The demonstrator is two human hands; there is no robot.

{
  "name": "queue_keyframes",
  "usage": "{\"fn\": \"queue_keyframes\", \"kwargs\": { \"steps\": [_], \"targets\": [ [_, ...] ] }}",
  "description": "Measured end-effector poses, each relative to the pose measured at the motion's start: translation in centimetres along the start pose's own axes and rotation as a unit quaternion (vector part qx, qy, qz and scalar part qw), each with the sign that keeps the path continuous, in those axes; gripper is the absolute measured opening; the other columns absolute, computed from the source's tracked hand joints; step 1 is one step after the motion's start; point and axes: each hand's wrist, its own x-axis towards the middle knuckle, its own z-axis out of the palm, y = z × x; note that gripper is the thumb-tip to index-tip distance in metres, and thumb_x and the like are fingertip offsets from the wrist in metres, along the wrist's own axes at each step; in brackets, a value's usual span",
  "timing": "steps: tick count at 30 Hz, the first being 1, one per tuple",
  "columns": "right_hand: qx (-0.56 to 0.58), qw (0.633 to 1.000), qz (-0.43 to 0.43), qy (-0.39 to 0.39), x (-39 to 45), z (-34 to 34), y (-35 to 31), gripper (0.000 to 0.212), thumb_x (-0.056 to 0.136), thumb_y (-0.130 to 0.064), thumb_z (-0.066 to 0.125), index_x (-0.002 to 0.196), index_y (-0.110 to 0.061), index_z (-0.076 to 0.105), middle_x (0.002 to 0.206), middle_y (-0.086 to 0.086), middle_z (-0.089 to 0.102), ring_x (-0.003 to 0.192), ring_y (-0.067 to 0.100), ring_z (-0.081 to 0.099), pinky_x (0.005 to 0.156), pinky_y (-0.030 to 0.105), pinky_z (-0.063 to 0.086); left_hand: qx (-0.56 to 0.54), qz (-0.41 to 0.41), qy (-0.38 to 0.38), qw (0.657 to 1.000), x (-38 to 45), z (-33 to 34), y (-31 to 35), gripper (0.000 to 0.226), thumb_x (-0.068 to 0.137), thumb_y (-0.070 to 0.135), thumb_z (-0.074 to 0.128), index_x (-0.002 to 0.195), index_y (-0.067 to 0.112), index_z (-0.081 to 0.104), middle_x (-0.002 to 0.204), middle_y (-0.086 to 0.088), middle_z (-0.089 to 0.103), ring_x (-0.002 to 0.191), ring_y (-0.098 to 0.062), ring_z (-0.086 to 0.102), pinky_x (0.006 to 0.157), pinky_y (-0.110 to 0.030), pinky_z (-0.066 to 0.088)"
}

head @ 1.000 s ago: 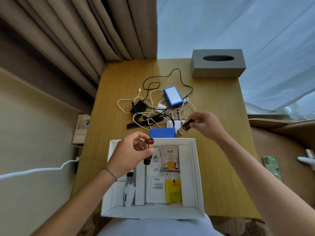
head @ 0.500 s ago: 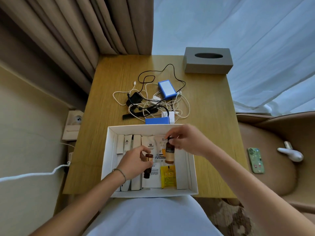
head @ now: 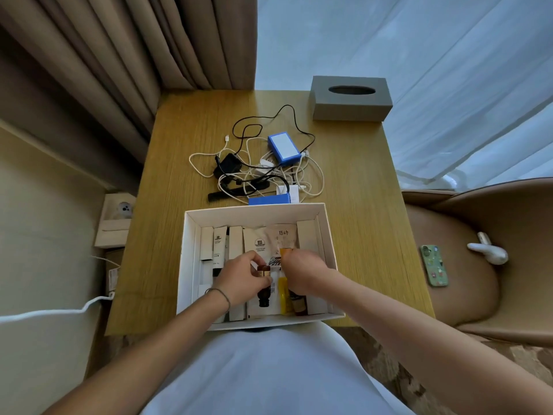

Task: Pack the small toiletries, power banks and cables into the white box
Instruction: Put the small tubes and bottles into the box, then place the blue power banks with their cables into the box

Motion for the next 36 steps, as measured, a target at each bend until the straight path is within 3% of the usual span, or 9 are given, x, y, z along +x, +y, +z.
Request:
{"fn": "queue_keyframes", "kwargs": {
  "steps": [2,8,12,17,20,25,29,32,36],
  "targets": [
    [-0.021,1.0,-0.006,0.008,0.0,0.1,0.1,0.01,0.091,-0.006,0.061,0.1,-0.009,0.061,0.084,0.006,0.054,0.076,0.025,0.056,0.062,0.034,0.049,0.001,0.001,-0.012,1.0,0.0,0.4,0.2,0.027,0.077,0.031,0.081,0.096,0.029,0.062,0.076,0.003,0.069,0.071,-0.018,0.069,0.071,-0.039,0.061],
    [-0.003,0.999,0.008,0.038,-0.6,-0.2,0.6,0.012,0.088,-0.003,0.063,0.097,-0.012,0.062,0.091,0.009,0.062,0.082,0.028,0.063,0.061,0.034,0.046,0.055,0.01,-0.047,0.997,0.7,2.0,0.8,0.031,0.073,0.028,0.084,0.095,0.025,0.063,0.075,0.007,0.067,0.067,-0.006,0.062,0.052,-0.02,0.042],
    [0.069,0.994,0.045,0.075,-1.2,-1.0,1.2,0.013,0.087,-0.005,0.059,0.08,-0.015,0.054,0.079,0.004,0.055,0.067,0.023,0.055,0.056,0.031,0.045,0.067,-0.001,-0.058,0.996,1.5,3.2,1.5,0.033,0.071,0.026,0.084,0.094,0.02,0.062,0.086,0.004,0.064,0.079,-0.016,0.063,0.058,-0.025,0.048],
    [0.13,0.985,0.022,0.113,-2.4,-2.0,1.2,0.016,0.092,-0.015,0.058,0.093,-0.011,0.074,0.083,0.005,0.065,0.074,0.027,0.064,0.063,0.034,0.056,0.109,0.009,-0.065,0.992,2.4,4.2,1.8,0.025,0.073,0.03,0.078,0.09,0.02,0.063,0.09,0.003,0.069,0.085,-0.021,0.065,0.075,-0.037,0.058],
    [0.184,0.973,0.0,0.137,-2.8,-2.8,0.9,0.027,0.09,-0.009,0.054,0.093,-0.016,0.08,0.089,0.003,0.076,0.08,0.024,0.07,0.071,0.035,0.061,0.129,0.037,-0.063,0.989,2.4,4.8,1.9,0.024,0.075,0.033,0.077,0.09,0.032,0.058,0.089,0.008,0.069,0.084,-0.018,0.065,0.076,-0.034,0.057],
    [0.262,0.946,-0.002,0.192,-2.6,-5.0,1.8,0.028,0.091,-0.01,0.056,0.101,-0.019,0.08,0.103,-0.003,0.078,0.088,0.015,0.07,0.076,0.03,0.059,0.174,0.044,-0.06,0.982,2.1,4.4,2.0,0.024,0.088,0.048,0.06,0.097,0.026,0.06,0.091,0.004,0.069,0.083,-0.017,0.063,0.072,-0.033,0.053],
    [0.3,0.926,0.009,0.229,-1.6,-7.8,3.7,0.028,0.092,-0.01,0.056,0.098,-0.023,0.08,0.09,-0.005,0.077,0.066,0.006,0.061,0.055,0.014,0.046,0.127,0.061,-0.011,0.99,0.8,1.6,3.4,0.02,0.092,0.047,0.053,0.097,0.032,0.065,0.086,0.008,0.069,0.078,-0.011,0.065,0.073,-0.032,0.056],
    [0.338,0.906,0.018,0.255,0.1,-10.0,5.0,0.028,0.092,-0.011,0.055,0.092,-0.026,0.079,0.069,-0.003,0.072,0.045,0.006,0.046,0.044,0.016,0.036,0.081,0.111,0.063,0.989,-0.1,-1.5,5.1,0.011,0.092,0.04,0.057,0.094,0.034,0.066,0.079,0.014,0.067,0.073,0.001,0.062,0.067,-0.024,0.054],
    [0.364,0.896,0.027,0.255,3.3,-12.5,6.2,0.023,0.095,-0.013,0.057,0.093,-0.022,0.079,0.072,-0.011,0.068,0.064,0.009,0.064,0.061,0.027,0.055,0.042,0.159,0.119,0.979,-0.2,-5.6,7.7,0.01,0.093,0.033,0.058,0.092,0.035,0.067,0.075,0.017,0.066,0.072,0.002,0.062,0.063,-0.016,0.051]
  ]
}}
